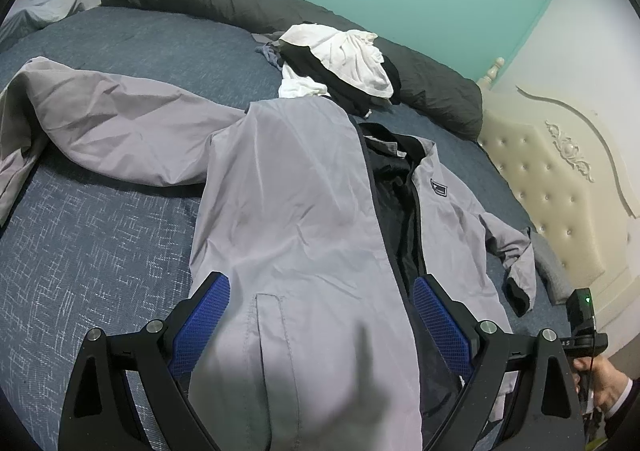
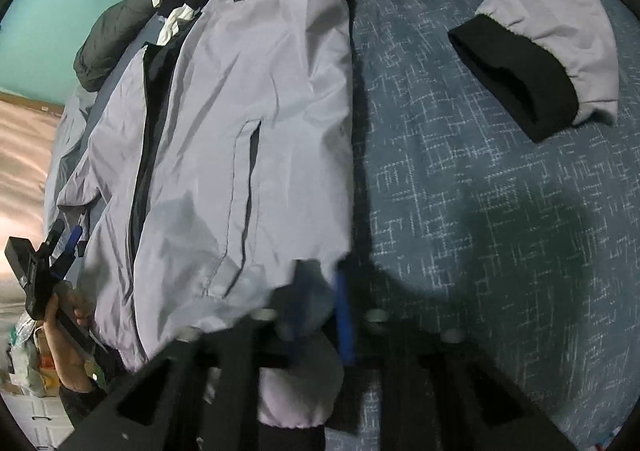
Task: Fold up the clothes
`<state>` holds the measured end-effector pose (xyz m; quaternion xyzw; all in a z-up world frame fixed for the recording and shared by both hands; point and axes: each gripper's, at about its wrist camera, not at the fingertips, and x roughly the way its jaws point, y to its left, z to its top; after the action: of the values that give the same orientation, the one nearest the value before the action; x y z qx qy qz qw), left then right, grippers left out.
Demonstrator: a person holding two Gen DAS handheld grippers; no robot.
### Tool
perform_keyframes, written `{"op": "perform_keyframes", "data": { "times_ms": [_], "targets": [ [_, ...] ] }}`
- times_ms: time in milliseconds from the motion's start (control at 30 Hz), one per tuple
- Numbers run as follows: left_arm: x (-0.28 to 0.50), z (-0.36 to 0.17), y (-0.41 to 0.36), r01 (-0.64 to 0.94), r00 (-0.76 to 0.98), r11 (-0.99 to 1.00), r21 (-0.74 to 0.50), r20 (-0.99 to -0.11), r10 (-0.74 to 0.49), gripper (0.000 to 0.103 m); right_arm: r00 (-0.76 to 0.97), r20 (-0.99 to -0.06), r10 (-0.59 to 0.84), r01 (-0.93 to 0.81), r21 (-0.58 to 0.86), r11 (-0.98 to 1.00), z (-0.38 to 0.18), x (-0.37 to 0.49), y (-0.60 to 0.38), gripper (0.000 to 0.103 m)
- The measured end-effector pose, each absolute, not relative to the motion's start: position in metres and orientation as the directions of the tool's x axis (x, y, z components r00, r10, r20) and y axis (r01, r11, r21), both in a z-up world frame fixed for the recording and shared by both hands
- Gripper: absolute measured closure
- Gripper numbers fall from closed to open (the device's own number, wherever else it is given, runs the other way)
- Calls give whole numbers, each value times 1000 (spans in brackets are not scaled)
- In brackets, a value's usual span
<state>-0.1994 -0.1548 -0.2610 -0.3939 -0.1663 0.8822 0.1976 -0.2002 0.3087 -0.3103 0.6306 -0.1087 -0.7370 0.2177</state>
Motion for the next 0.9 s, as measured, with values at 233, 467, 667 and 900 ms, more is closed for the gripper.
{"op": "perform_keyframes", "data": {
  "times_ms": [233,467,667,900],
  "targets": [
    [-199,-262,-154,-221,-608,-867,-447,-632,481,7,-245,-879,-410,211,364,-907,-281,-202,328,101],
    [-199,-264,-150,-227,-601,-862,-454,-631,491,7,-192,-937,-291,195,254,-947,-318,-210,332,101],
    [-200,-264,-152,-225,-598,-861,-455,-633,491,7,-204,-929,-308,182,273,-945,-313,-213,334,100],
    [-196,-261,-162,-207,-613,-867,-453,-631,476,7,-312,-857,-410,235,349,-907,-260,-210,316,92]
  ]
}}
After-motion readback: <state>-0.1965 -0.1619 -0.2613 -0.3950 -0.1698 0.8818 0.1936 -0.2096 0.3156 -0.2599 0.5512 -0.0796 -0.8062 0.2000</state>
